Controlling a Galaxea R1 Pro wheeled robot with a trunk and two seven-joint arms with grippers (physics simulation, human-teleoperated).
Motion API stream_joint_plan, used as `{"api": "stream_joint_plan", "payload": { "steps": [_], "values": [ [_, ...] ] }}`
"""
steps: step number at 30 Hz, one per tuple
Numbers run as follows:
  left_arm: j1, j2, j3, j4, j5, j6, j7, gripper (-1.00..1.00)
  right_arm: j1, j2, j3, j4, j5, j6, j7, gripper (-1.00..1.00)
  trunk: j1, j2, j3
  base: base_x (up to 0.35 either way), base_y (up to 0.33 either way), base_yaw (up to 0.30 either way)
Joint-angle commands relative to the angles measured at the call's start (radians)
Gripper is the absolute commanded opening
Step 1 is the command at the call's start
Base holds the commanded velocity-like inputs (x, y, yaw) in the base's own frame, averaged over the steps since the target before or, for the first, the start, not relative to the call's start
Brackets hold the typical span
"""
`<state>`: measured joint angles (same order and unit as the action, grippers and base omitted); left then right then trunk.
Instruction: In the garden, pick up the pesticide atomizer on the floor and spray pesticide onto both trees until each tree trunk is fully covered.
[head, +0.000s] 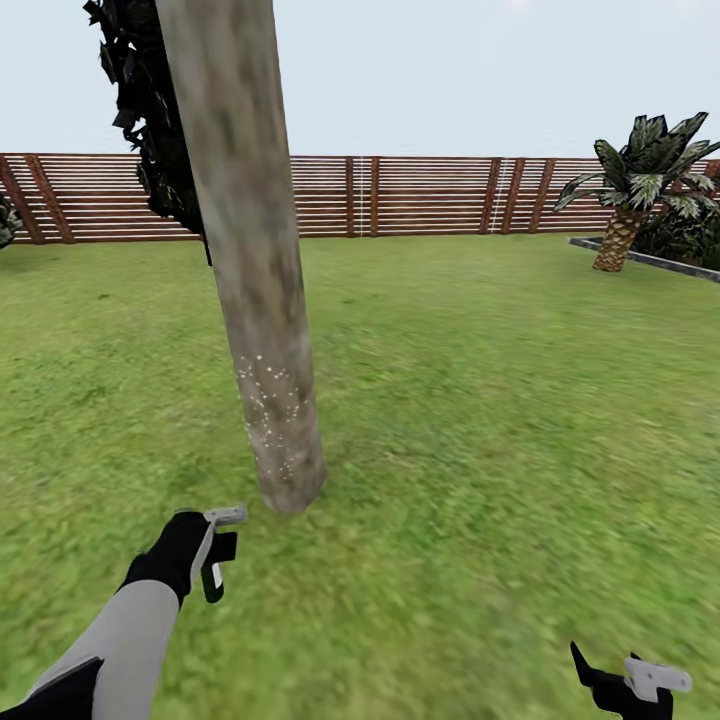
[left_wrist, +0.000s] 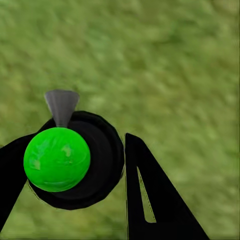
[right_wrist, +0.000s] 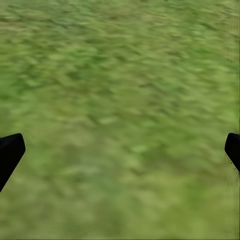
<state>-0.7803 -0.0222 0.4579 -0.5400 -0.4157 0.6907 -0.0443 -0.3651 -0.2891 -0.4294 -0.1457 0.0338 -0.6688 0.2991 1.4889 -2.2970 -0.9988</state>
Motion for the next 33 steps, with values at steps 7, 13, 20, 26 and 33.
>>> {"api": "stream_joint_plan", "payload": {
  "steps": [7,13,20,26,33],
  "values": [
    [0.009,0.001,0.003,0.0,0.008,-0.057,0.046,-1.0,0.0,0.001,0.0,0.0,0.001,0.0,0.0,1.0,0.0,0.0,0.0,0.263,-0.163,0.059],
    [0.009,0.0,0.005,-0.014,0.009,-0.062,0.049,-1.0,0.0,0.001,0.0,0.0,0.001,0.0,0.0,1.0,0.0,0.0,0.0,0.134,-0.238,0.267],
    [0.009,-0.004,0.005,-0.014,0.012,-0.064,0.049,-1.0,0.0,0.001,0.0,0.0,0.001,0.0,0.0,1.0,0.0,0.0,0.0,-0.052,-0.274,0.229],
    [0.009,-0.008,0.005,-0.013,0.035,-0.07,0.037,-1.0,0.0,0.001,0.0,0.0,0.001,0.0,0.0,1.0,0.0,0.0,0.0,-0.09,-0.276,0.021],
    [0.009,-0.008,0.004,-0.011,0.056,-0.103,0.038,-1.0,0.0,0.001,0.0,0.0,0.001,0.0,0.0,1.0,0.0,0.0,0.0,-0.025,-0.276,0.001]
  ]
}}
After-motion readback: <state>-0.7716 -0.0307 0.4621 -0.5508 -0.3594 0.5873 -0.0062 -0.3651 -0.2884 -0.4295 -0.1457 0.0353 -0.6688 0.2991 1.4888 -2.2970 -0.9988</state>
